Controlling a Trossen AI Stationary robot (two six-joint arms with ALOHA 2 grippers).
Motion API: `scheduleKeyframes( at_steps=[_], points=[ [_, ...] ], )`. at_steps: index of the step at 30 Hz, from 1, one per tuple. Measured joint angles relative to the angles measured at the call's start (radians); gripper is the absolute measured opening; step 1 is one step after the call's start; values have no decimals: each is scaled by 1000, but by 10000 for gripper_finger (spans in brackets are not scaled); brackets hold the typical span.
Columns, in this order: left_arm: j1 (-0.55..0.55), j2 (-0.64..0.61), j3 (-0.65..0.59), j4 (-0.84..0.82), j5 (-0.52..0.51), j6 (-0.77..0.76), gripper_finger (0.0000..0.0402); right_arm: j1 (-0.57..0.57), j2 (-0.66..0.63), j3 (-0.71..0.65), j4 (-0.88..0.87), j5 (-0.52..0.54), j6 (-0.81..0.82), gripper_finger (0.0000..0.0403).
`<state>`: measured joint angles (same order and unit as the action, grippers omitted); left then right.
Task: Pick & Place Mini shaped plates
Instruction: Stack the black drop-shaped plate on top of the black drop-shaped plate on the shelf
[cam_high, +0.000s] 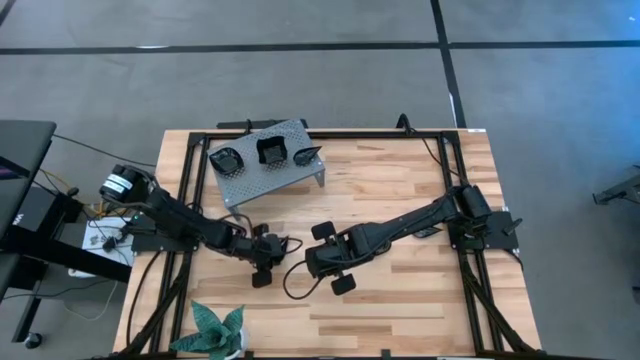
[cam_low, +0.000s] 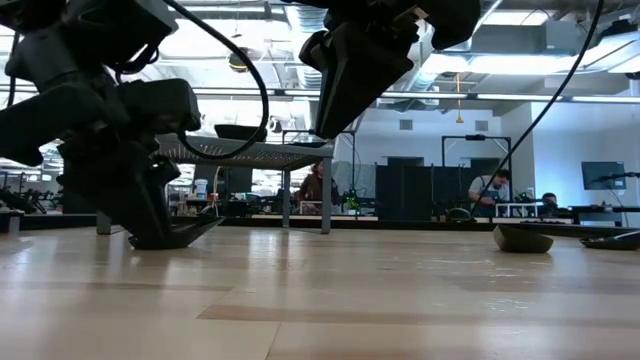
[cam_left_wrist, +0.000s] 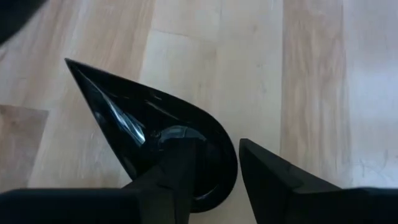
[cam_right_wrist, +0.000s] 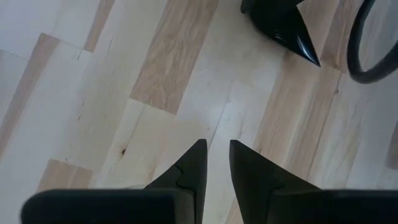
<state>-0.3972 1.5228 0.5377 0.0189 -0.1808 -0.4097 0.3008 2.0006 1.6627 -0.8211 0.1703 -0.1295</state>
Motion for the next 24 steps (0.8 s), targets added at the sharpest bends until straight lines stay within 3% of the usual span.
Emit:
scheduleKeyframes(
  at_steps=[8, 15, 24],
  points=[
    [-4, 8, 0, 5, -26, 21, 105, -7, 0, 0, 34, -3, 0, 63],
    [-9, 7, 0, 5, -29, 72, 13, -8, 0, 0, 52, -13, 29, 63],
    [-21, -62, 6, 6, -7, 141, 6, -8, 0, 0, 135, -15, -30, 63]
  ],
)
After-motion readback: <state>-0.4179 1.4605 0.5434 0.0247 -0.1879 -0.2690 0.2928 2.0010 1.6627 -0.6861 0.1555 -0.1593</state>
